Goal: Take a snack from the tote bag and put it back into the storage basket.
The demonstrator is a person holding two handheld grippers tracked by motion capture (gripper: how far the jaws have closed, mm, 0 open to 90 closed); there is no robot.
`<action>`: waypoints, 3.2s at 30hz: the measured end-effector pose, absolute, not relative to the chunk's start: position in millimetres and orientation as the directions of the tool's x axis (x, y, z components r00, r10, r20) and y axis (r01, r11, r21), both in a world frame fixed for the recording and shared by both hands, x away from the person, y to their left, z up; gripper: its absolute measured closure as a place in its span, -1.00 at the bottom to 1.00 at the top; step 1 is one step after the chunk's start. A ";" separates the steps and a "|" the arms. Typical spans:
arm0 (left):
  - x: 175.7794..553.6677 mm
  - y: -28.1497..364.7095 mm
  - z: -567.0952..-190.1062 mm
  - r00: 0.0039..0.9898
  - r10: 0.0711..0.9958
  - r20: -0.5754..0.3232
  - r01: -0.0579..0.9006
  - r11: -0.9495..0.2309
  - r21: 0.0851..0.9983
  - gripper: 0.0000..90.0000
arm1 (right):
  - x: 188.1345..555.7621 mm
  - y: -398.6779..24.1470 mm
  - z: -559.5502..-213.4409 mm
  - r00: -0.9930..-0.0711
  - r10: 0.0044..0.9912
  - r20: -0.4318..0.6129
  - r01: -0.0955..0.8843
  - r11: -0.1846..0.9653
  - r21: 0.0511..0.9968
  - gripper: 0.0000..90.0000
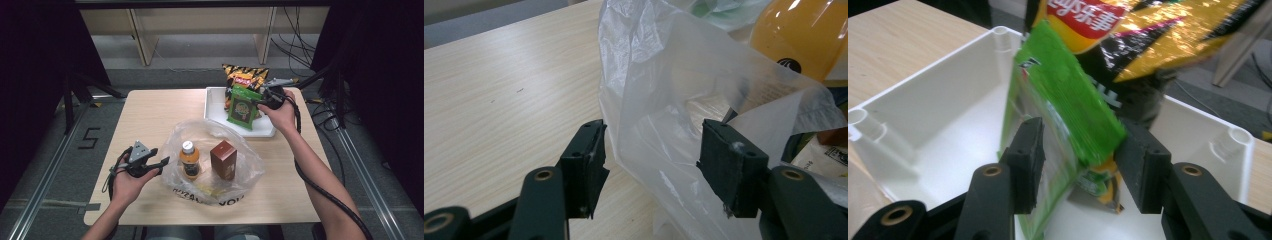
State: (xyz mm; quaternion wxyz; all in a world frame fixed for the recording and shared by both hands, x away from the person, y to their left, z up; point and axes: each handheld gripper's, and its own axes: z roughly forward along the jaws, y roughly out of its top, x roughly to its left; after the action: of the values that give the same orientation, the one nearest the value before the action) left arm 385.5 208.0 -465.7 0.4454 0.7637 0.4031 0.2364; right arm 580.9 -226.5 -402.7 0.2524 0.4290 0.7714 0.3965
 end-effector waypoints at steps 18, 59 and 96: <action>385.2 208.5 -465.6 0.563 0.826 0.003 0.402 -0.277 0.873 -0.04 | 552.4 -226.0 -399.0 -0.489 0.872 0.011 0.523 0.283 0.804 0.69; 382.1 208.3 -464.3 0.548 0.837 0.004 0.406 -0.270 0.873 -0.10 | 410.4 -211.2 -366.7 -0.700 0.696 0.157 0.410 0.212 0.887 0.08; 380.5 205.6 -463.7 0.554 0.833 0.004 0.397 -0.268 0.878 -0.10 | 378.4 -182.7 -363.1 -0.751 0.638 0.171 0.369 0.190 0.910 0.05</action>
State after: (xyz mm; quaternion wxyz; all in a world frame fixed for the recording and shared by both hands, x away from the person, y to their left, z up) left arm 380.5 205.6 -463.7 0.4492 0.7584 0.4054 0.2424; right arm 378.4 -182.7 -363.1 0.1239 0.3306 0.7614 0.5436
